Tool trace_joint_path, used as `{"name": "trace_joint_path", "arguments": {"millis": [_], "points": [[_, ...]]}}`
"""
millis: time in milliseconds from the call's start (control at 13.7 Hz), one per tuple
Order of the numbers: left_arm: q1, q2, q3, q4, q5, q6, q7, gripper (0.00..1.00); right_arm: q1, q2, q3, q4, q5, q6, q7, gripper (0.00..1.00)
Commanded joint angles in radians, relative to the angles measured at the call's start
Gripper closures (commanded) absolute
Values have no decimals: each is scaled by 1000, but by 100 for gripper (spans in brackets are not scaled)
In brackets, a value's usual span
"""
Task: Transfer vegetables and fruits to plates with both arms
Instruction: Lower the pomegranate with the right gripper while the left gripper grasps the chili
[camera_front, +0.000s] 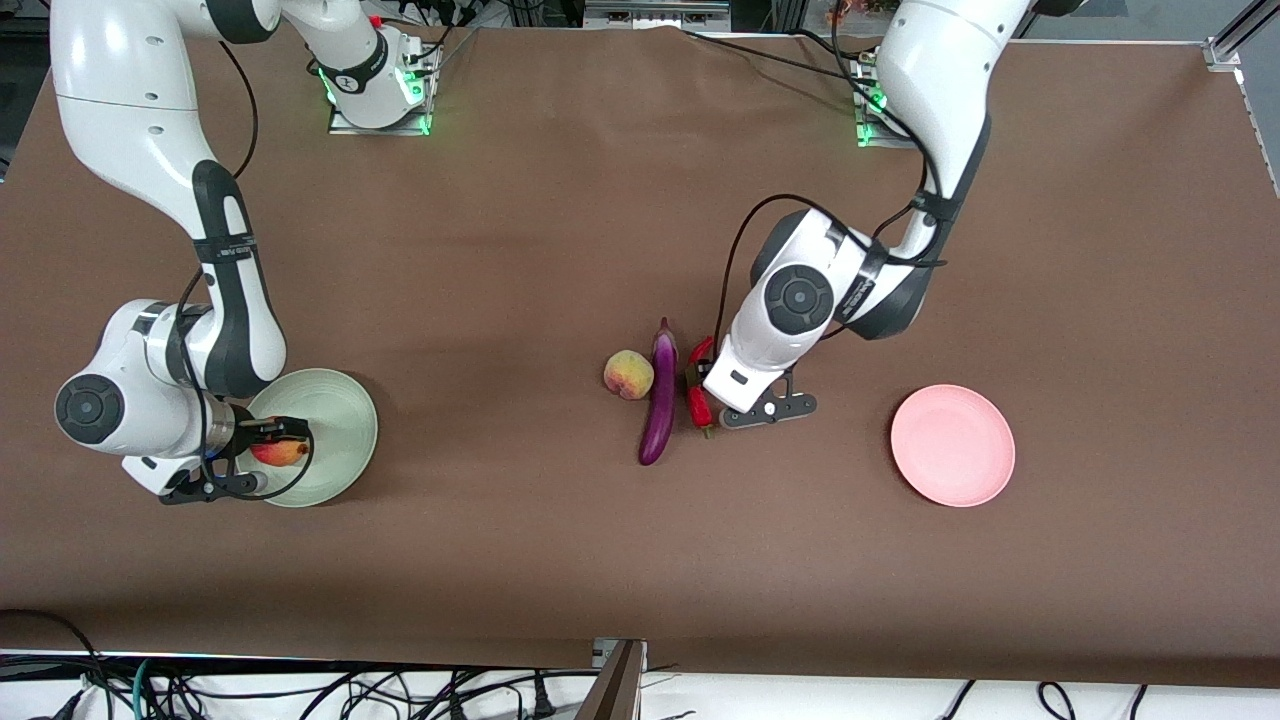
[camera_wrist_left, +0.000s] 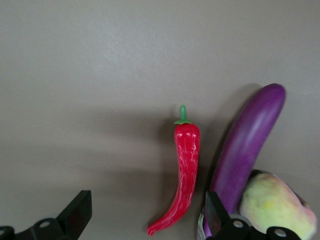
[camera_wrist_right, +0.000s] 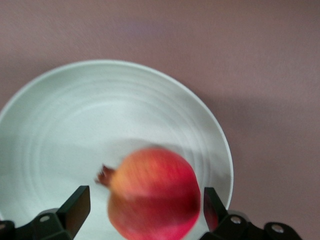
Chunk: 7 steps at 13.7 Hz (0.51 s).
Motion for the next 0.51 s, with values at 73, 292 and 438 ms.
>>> {"name": "trace_joint_path", "arguments": {"millis": [73, 292, 438], "points": [[-20, 59, 9, 26, 5, 64, -22, 0, 9, -62, 24, 4, 21, -59, -21, 0], [-31, 92, 7, 26, 4, 107, -23, 0, 14, -87, 98, 16, 26, -90, 4, 0], [-58, 120, 9, 32, 2, 141, -71, 0, 15, -87, 155, 16, 55, -87, 95, 0]]}}
